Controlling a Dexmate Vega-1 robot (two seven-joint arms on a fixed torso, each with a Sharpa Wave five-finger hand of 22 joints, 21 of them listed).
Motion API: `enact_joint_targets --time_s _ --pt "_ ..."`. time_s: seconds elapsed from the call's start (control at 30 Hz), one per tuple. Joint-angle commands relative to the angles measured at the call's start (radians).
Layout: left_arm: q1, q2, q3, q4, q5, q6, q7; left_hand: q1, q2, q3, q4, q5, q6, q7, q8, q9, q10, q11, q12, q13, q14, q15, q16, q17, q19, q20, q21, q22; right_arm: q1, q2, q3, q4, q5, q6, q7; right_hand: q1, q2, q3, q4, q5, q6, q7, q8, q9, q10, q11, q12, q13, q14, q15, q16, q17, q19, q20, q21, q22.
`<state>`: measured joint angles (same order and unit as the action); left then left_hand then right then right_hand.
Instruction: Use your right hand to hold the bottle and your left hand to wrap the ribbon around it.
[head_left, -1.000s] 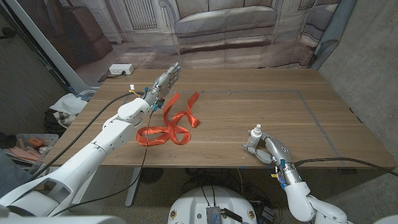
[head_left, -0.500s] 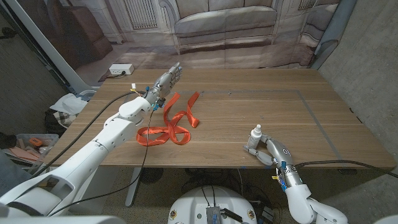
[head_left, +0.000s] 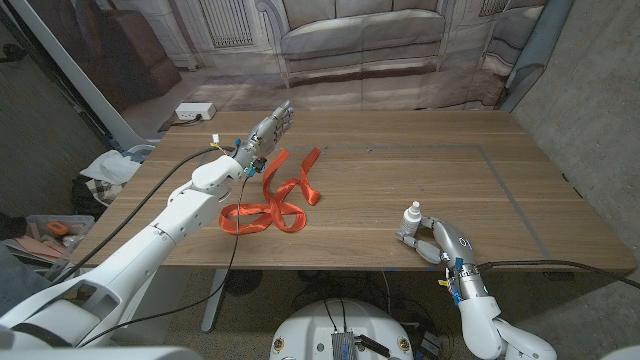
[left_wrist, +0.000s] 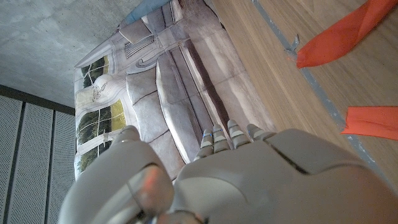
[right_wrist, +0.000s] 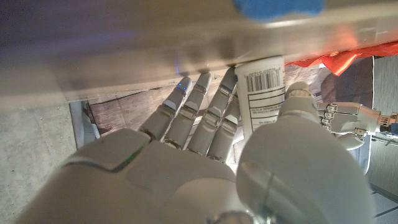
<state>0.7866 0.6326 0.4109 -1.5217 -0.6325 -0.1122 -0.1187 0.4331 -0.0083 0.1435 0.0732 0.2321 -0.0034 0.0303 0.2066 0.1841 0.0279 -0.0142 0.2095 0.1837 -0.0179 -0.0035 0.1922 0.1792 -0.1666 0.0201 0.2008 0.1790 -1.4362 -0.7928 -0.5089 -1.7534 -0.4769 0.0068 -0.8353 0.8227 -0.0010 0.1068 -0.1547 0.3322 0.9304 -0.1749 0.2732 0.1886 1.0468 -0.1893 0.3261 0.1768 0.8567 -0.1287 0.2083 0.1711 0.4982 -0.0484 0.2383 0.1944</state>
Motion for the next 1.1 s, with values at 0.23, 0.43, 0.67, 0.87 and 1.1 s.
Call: enact_joint_targets --time_s 0.23,0.43,0.67,0.87,1.1 --pt "0.025 0.019 -0.019 -0.044 0.002 0.003 0.037 0.000 0.009 -0.001 0.001 -0.006 0.011 -0.001 -0.005 0.002 0.011 -0.004 -0.001 0.004 0.006 0.000 -0.001 0.002 -0.001 0.007 -0.002 0.003 -0.047 -0.026 0.061 -0.156 0.000 -0.083 -0.010 0.178 0.117 0.047 -0.008 -0.038 0.121 -0.044 0.002 0.007 0.105 -0.004 -0.015 0.005 0.096 -0.102 -0.012 0.007 0.017 -0.075 0.004 0.004" --pt "0.028 0.025 -0.017 -0.061 0.025 0.013 0.067 0.012 0.018 0.005 -0.004 -0.006 0.020 -0.001 -0.002 0.002 0.017 -0.004 0.001 0.004 0.013 -0.002 0.001 0.002 0.002 0.007 0.000 0.003 -0.072 -0.016 0.103 -0.205 0.036 -0.074 -0.012 0.219 0.132 0.066 -0.012 -0.053 0.135 -0.043 0.002 0.010 0.131 -0.010 -0.018 0.007 0.105 -0.100 -0.016 0.007 0.013 -0.071 0.002 0.005" --pt "0.024 0.037 -0.008 -0.073 0.060 0.029 0.092 0.045 0.033 0.019 -0.021 -0.007 0.034 -0.006 0.002 0.002 0.030 -0.007 0.003 0.004 0.034 -0.006 0.006 0.000 0.009 0.001 0.002 0.002 -0.080 0.004 0.140 -0.224 0.073 -0.042 -0.006 0.229 0.133 0.070 -0.011 -0.060 0.137 -0.043 0.000 0.011 0.136 -0.011 -0.019 0.007 0.106 -0.100 -0.017 0.007 0.010 -0.068 0.001 0.006" --pt "0.024 0.049 0.001 -0.090 0.110 0.044 0.133 0.074 0.040 0.029 -0.038 -0.010 0.051 -0.001 0.007 0.002 0.048 -0.006 0.007 0.004 0.048 -0.005 0.007 -0.001 0.022 -0.011 0.006 0.002 -0.070 0.013 0.157 -0.239 0.075 -0.051 0.025 0.234 0.134 0.073 -0.009 -0.066 0.137 -0.043 -0.001 0.011 0.142 -0.012 -0.020 0.008 0.109 -0.100 -0.018 0.008 0.009 -0.063 0.000 0.006" --pt "0.024 0.074 0.011 -0.124 0.202 0.085 0.213 0.126 0.046 0.043 -0.069 -0.017 0.088 0.003 0.014 0.003 0.086 -0.008 0.013 0.005 0.087 -0.007 0.011 -0.001 0.077 -0.026 0.024 0.004 -0.041 0.023 0.154 -0.231 0.077 -0.056 0.068 0.235 0.135 0.074 -0.004 -0.075 0.133 -0.042 -0.005 0.012 0.143 -0.014 -0.023 0.009 0.110 -0.098 -0.019 0.007 0.002 -0.060 -0.002 0.006"
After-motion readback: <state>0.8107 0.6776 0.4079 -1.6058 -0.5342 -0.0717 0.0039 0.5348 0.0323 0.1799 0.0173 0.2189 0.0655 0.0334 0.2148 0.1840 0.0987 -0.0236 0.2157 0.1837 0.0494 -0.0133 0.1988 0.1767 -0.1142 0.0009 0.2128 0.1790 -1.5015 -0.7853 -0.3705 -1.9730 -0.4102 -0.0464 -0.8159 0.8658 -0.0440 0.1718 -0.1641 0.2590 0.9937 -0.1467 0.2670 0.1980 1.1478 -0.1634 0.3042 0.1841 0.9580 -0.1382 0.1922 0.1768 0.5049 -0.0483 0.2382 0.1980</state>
